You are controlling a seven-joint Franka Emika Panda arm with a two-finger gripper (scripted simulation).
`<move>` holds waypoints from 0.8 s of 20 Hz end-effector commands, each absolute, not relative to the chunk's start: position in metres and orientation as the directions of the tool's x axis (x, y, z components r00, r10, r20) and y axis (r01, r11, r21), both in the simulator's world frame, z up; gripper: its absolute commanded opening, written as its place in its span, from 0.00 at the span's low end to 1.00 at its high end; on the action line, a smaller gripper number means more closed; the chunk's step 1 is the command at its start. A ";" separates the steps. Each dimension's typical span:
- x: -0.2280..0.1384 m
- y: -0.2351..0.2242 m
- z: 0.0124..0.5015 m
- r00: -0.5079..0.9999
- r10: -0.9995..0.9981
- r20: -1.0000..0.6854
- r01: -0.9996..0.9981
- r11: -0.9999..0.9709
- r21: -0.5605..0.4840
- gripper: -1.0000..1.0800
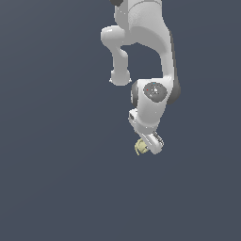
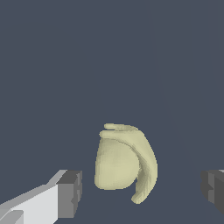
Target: Pick up the object and move it to a goal position.
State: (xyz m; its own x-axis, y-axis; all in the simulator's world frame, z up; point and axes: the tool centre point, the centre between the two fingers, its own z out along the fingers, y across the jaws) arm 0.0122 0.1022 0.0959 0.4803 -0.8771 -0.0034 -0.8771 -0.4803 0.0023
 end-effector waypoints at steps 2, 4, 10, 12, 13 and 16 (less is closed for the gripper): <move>0.013 0.105 0.094 0.444 -0.896 -0.001 -0.896 -0.444 0.001 0.96; 0.013 0.106 0.093 0.431 -0.902 -0.001 -0.902 -0.431 0.000 0.96; 0.013 0.107 0.092 0.421 -0.907 0.000 -0.907 -0.421 0.000 0.96; 0.013 0.107 0.091 0.421 -0.907 0.000 -0.907 -0.421 0.000 0.96; 0.013 0.108 0.089 0.421 -0.907 0.000 -0.907 -0.421 0.000 0.96; 0.013 0.107 0.078 0.420 -0.908 0.000 -0.908 -0.420 0.000 0.96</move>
